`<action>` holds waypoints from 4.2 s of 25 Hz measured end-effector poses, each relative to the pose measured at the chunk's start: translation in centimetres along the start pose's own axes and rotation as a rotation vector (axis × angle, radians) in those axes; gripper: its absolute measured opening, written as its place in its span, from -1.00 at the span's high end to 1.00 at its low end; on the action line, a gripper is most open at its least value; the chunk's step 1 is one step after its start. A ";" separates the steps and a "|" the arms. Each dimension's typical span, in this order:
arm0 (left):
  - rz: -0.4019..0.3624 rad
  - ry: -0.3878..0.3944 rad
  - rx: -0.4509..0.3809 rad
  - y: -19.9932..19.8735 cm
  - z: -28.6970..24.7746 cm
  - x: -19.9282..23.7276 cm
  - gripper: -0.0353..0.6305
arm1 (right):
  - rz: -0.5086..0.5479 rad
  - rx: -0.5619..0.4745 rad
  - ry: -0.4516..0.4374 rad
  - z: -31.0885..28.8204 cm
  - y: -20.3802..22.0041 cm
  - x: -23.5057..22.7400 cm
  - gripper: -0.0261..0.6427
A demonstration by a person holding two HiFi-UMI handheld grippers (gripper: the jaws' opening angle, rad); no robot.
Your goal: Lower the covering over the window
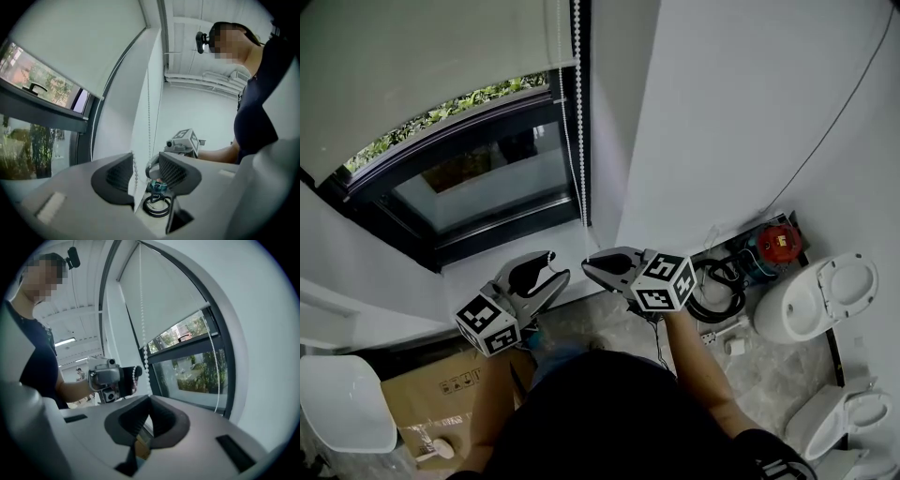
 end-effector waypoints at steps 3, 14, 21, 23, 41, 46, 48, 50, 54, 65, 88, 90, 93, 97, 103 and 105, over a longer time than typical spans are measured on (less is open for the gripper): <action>-0.023 -0.045 -0.047 -2.1 0.4 -0.1 0.42 | 0.006 0.007 -0.003 -0.2 0.1 0.2 0.88; -0.033 0.067 -0.123 -6.1 -3.0 -0.6 0.42 | 0.009 -0.001 -0.005 0.7 0.5 0.8 0.88; -0.015 0.147 -0.148 -9.2 -5.6 0.0 0.43 | 0.026 0.006 0.001 1.0 0.6 1.1 0.88; -0.025 0.174 -0.157 -10.1 -5.9 0.0 0.44 | 0.030 0.006 0.005 1.0 0.7 1.2 0.88; 0.122 0.255 -0.142 -8.8 -6.3 0.8 0.82 | 0.009 0.051 0.014 0.1 2.4 0.1 0.88; 0.144 0.228 -0.060 -6.2 -6.4 1.2 0.82 | 0.048 0.174 0.012 -1.2 4.5 0.2 0.88; 0.176 0.228 -0.064 -5.4 -6.3 1.2 0.82 | 0.013 0.173 0.007 -1.2 5.3 0.3 0.88; 0.181 0.223 -0.051 -4.8 -6.2 1.2 0.82 | -0.005 0.180 0.006 -1.3 5.9 0.2 0.88; 0.198 0.221 -0.036 -3.6 -6.2 1.2 0.82 | -0.012 0.213 0.010 -1.5 6.9 0.0 0.88; 0.213 0.207 -0.034 -2.7 -5.7 1.1 0.82 | -0.005 0.235 0.013 -1.6 7.7 0.2 0.88; 0.292 0.227 -0.069 -0.2 -5.0 1.1 0.83 | 0.081 0.294 0.010 -1.0 8.8 0.8 0.85; 0.290 0.224 -0.070 -0.2 -4.9 1.1 0.83 | 0.079 0.269 -0.016 -0.2 7.9 0.9 0.64; 0.289 0.217 -0.068 -0.3 -4.9 1.2 0.83 | 0.103 0.223 -0.042 1.1 5.6 1.0 0.52; 0.238 0.211 0.034 1.1 -5.1 1.0 0.83 | 0.137 0.101 -0.007 2.7 1.7 1.3 0.52; 0.310 0.210 0.016 3.1 -4.8 0.6 0.83 | 0.151 -0.082 0.006 4.2 -3.1 2.4 0.52; 0.305 0.213 0.016 3.2 -5.0 0.7 0.83 | 0.142 -0.139 0.021 4.4 -4.6 2.3 0.52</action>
Point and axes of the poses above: the fingertips, and each gripper's own axes: z backward along the fingers, x to its left, y out of its underside, the point moved 7 cm from there along z, backward along the fingers, and after that the axes turned 7 degrees about y, right-handed, at the moved point
